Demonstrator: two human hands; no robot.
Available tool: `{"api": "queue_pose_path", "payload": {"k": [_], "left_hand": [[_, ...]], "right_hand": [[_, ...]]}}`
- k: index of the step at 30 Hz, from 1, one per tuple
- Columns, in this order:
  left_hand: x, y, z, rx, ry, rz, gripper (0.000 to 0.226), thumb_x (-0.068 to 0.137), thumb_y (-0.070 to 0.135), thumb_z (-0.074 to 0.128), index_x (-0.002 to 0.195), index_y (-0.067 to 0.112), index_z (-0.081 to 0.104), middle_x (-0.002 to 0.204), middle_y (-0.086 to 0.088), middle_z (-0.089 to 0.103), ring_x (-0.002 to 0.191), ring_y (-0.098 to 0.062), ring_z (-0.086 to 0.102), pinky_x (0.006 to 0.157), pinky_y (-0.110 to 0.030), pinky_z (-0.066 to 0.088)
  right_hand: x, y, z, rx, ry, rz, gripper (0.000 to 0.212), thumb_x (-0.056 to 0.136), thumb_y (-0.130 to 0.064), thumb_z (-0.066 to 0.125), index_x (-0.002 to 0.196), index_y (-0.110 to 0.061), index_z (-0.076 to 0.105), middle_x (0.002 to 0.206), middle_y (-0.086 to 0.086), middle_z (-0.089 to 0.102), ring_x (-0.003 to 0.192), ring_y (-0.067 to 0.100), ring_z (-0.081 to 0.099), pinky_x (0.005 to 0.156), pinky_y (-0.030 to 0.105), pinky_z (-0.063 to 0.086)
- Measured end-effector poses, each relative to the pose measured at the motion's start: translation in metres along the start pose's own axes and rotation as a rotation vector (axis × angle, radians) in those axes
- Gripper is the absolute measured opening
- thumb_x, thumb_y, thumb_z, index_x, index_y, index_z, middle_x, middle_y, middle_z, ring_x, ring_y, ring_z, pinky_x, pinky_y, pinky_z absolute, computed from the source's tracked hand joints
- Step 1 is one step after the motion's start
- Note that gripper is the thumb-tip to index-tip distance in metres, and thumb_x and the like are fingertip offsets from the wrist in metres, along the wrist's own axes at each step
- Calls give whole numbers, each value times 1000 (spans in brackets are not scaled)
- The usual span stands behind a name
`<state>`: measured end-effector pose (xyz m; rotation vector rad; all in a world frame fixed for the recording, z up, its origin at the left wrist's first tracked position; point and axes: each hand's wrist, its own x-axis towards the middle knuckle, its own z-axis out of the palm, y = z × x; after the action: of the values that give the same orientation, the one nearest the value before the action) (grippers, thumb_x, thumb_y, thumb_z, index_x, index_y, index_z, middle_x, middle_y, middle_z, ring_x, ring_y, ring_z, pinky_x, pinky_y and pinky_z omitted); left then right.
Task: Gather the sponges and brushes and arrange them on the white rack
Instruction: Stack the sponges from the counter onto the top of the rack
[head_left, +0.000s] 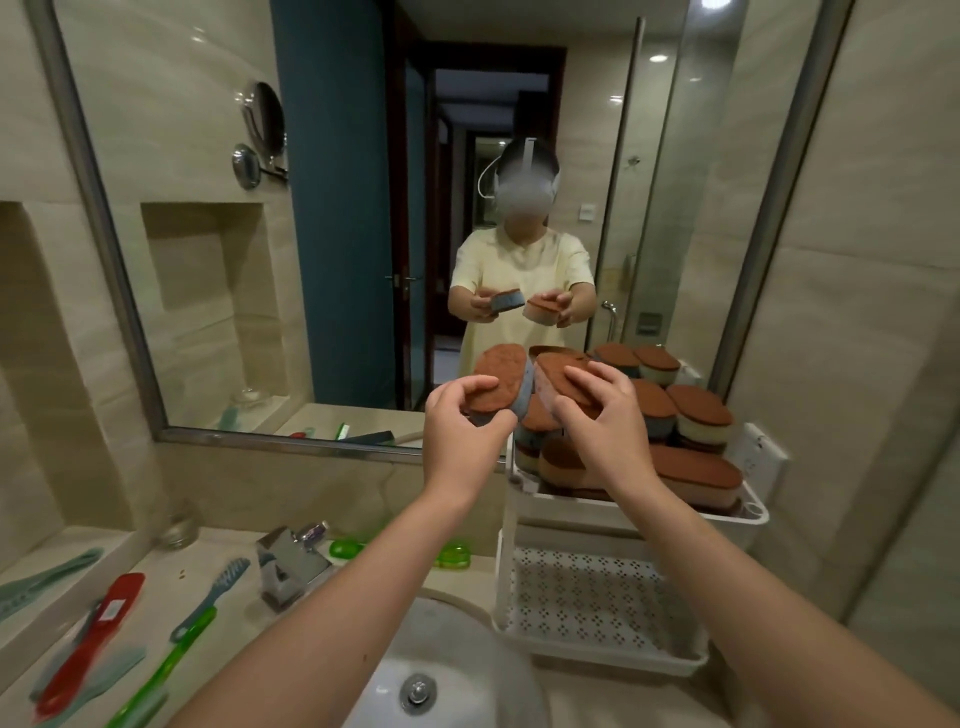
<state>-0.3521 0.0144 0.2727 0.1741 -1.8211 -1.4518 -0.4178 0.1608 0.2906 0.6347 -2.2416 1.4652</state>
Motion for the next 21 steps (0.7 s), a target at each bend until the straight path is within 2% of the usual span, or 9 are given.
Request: {"api": "queue_pose_path", "payload": {"k": [4,7,10,13,21], "left_hand": [[8,0,20,62,-15,-39,34,73,22,74,100,39,60,117,11,45,99,-1,55,90,-26,51],[14,-3,33,116,-45,-68,35,74,23,75,103,36,60,122,6,45,105,-10,54,92,-28,50],[23,-8,47,163,-65,-79,36,73,23,74,104,35,60,122,6,44,108,-13,53,93,-29,50],[32,-14,59,228,-83,-78,35,73,25,73,103,38,60,118,7,44,109,-14,52,98,-35,48],[46,-33,84,293,-122,-65,35,74,28,74,102,41,58,114,12,42,113,-15,52,98,-35,48]], "right_hand": [[9,19,-14,-67,10,33,46,90,-36,62,134,-24,58,147,-8,38,127,2,36,97,21,30],[15,26,-18,-182,18,51,48,91,-43,58,136,-25,56,151,-7,36,136,13,35,112,39,31],[23,34,-17,-366,40,49,47,92,-48,55,135,-28,57,149,-5,39,137,16,37,119,51,13],[31,42,-14,-485,45,55,46,91,-50,55,132,-30,59,144,-6,44,132,17,42,118,57,0],[49,61,-4,-695,9,4,46,89,-58,52,129,-35,61,138,-5,46,127,21,47,114,62,-6]]}}
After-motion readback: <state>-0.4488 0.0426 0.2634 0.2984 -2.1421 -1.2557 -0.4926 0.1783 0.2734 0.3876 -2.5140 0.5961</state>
